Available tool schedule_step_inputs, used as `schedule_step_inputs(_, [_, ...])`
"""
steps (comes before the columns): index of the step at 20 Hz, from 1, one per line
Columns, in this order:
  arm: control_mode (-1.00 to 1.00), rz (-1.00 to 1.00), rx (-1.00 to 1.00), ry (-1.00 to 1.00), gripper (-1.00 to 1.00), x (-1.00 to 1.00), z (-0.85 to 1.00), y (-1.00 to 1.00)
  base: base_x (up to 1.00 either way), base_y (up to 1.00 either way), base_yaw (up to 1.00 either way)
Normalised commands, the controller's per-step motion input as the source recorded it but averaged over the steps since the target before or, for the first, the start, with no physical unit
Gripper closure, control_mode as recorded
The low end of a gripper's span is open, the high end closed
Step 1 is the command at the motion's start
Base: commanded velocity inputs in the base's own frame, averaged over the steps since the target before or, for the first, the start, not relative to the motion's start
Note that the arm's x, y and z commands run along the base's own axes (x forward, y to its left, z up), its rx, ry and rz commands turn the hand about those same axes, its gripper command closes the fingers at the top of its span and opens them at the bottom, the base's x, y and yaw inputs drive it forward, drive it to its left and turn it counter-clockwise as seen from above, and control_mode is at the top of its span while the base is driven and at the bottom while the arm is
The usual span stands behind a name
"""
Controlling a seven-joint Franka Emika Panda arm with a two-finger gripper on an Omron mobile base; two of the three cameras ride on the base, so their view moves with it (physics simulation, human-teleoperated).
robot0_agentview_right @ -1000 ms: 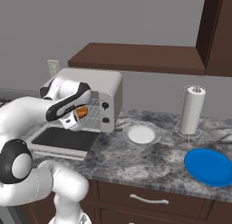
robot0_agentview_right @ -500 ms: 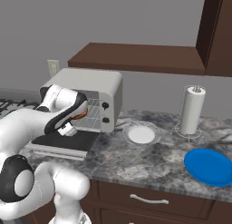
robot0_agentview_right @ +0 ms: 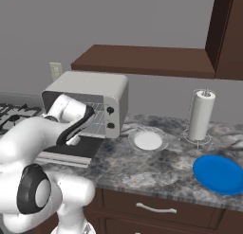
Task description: Open the toaster oven door. Place the hotdog bun on the top rack in the toaster oven and place the steak on the bottom rack.
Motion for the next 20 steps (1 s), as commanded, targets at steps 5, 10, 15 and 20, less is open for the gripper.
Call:
schedule_step_inputs(5, [-1.00, 0.23, -0.14, 0.37, -1.00, -0.07, 0.63, 0.25, 0.00, 0.00, 0.00])
schedule_step_inputs(10, [-1.00, 0.18, -0.11, 0.36, -1.00, 0.00, 0.70, 0.19, 0.00, 0.00, 0.00])
schedule_step_inputs(15, [-1.00, 0.13, -0.09, 0.39, -1.00, 0.00, 0.63, 0.14, 0.00, 0.00, 0.00])
schedule_step_inputs(20, [-1.00, 0.10, -0.07, 0.36, -1.00, 0.09, 0.57, 0.17, 0.00, 0.00, 0.00])
